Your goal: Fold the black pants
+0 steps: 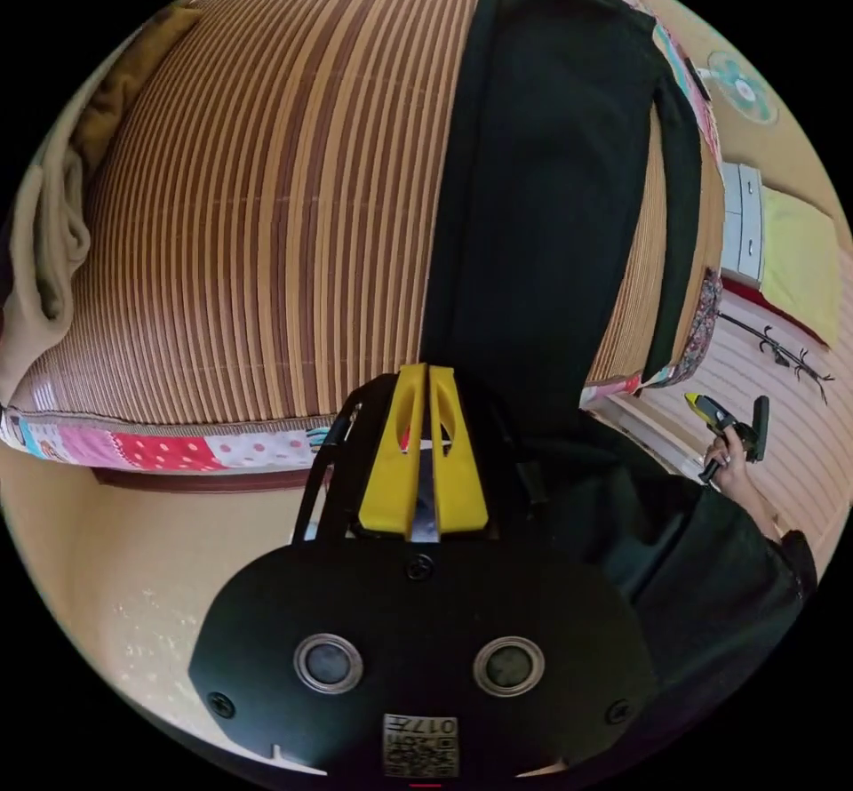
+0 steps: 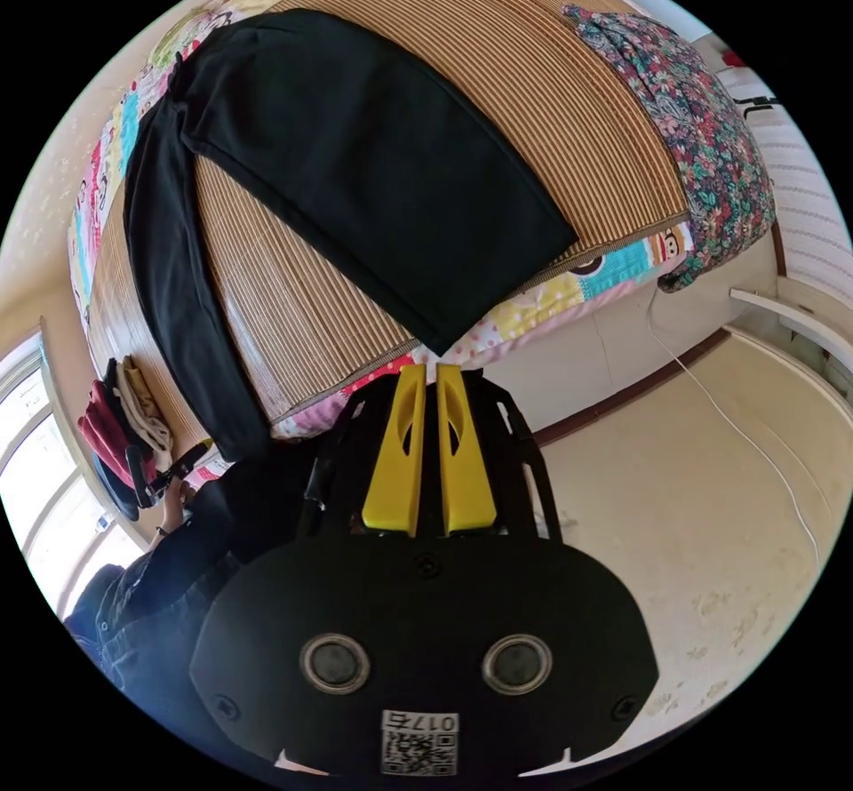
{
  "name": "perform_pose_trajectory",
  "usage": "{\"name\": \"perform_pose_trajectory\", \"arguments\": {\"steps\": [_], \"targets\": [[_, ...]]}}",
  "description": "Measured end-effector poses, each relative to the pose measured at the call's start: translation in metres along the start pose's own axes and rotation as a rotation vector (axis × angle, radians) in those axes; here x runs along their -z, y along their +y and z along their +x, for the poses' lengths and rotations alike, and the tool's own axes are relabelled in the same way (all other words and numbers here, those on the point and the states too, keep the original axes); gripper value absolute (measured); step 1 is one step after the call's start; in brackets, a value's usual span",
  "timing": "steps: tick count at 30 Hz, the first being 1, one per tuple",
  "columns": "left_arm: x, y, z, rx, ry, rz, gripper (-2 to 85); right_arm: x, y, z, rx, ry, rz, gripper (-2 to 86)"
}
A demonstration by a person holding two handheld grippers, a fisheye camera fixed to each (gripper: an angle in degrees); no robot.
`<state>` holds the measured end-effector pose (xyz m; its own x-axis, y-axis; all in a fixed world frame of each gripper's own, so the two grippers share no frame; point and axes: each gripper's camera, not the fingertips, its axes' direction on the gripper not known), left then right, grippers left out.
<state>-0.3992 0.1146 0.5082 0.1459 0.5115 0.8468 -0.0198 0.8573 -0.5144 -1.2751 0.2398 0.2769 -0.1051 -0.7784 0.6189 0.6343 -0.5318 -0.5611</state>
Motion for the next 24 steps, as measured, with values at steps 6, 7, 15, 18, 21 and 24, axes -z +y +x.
{"name": "perform_pose_trajectory", "arguments": {"steps": [6, 7, 15, 18, 21, 24], "targets": [[-0.006, 0.029, -0.023, 0.243, 0.048, 0.017, -0.8, 0.018, -0.041, 0.087, 0.019, -0.020, -0.034, 4.4], [-0.009, 0.039, -0.016, 0.250, 0.014, 0.021, -0.8, 0.026, -0.054, 0.105, 0.028, -0.031, -0.024, 5.1], [-0.058, 0.129, 0.027, 0.358, -0.047, -0.031, -0.5, 0.076, -0.131, 0.227, 0.119, -0.127, 0.044, 8.7], [-0.058, 0.174, 0.045, 0.389, -0.047, 0.012, -0.4, 0.066, -0.139, 0.271, 0.162, -0.135, -0.011, 9.5], [-0.059, 0.216, 0.055, 0.428, -0.056, 0.012, -0.4, 0.043, -0.131, 0.310, 0.205, -0.181, -0.092, 9.5], [-0.066, 0.249, 0.055, 0.493, -0.084, -0.027, -0.4, 0.042, -0.103, 0.354, 0.198, -0.267, -0.038, 7.4]]}}
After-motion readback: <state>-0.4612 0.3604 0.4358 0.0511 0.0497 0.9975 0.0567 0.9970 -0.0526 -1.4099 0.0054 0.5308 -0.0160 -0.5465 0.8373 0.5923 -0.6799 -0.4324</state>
